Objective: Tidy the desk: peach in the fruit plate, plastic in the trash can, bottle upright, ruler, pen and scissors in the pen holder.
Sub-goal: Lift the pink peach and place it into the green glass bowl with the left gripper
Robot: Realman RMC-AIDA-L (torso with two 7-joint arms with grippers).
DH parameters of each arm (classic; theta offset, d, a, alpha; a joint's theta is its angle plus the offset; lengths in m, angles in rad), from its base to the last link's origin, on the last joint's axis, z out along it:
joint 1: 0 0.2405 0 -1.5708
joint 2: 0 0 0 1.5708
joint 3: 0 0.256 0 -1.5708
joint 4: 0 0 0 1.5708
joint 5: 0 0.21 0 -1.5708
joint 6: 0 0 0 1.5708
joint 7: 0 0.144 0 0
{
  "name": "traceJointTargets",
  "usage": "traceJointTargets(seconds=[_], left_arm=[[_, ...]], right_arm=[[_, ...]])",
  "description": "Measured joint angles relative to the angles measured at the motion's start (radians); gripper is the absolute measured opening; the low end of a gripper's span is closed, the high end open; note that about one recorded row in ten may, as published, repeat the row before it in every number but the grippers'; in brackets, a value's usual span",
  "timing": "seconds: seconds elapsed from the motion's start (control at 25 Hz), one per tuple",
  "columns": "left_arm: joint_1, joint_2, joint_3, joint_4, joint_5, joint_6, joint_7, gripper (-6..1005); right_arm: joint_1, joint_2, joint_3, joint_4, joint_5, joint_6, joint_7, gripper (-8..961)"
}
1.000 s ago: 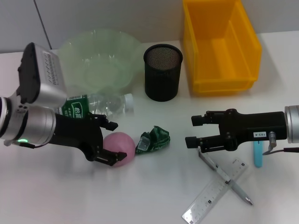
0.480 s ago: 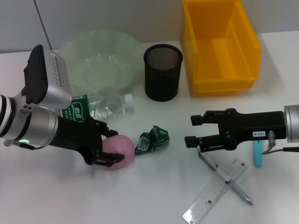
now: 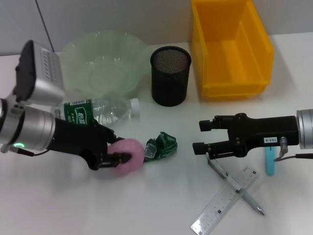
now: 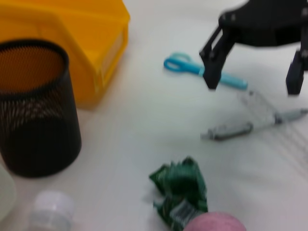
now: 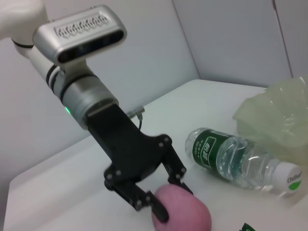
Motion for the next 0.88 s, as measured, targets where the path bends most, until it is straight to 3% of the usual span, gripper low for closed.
traceJointTargets(seconds=[0.16, 0.2, 0.36, 0.48, 0.84, 0.88], left_arm=[[0.001, 0.001, -0.084, 0.015, -0.048, 0.046, 0.006, 377], [0.007, 0.001, -0.148, 0.021, -0.113, 0.058, 0.020, 364], [0.014, 0.000, -0.217, 0.005, -0.215, 0.034, 0.063, 329], [0.011, -0.003, -0.241, -0.074, -0.362, -0.084, 0.148, 301], [-0.045, -0.010, -0.232, -0.267, -0.572, -0.421, 0.297, 227], [-0.068, -0.011, -0.231, -0.318, -0.604, -0.507, 0.348, 223]], right_arm=[[-0.001, 0.000, 0.000, 0.000, 0.000, 0.000, 0.000, 832], [-0.001, 0.000, 0.000, 0.000, 0.000, 0.000, 0.000, 832], [-0.002, 0.000, 0.000, 0.000, 0.000, 0.000, 0.000, 832], [-0.001, 0.000, 0.000, 0.000, 0.000, 0.000, 0.000, 832], [0.000, 0.002, 0.000, 0.000, 0.000, 0.001, -0.006, 831], [0.000, 0.002, 0.000, 0.000, 0.000, 0.002, -0.006, 831]])
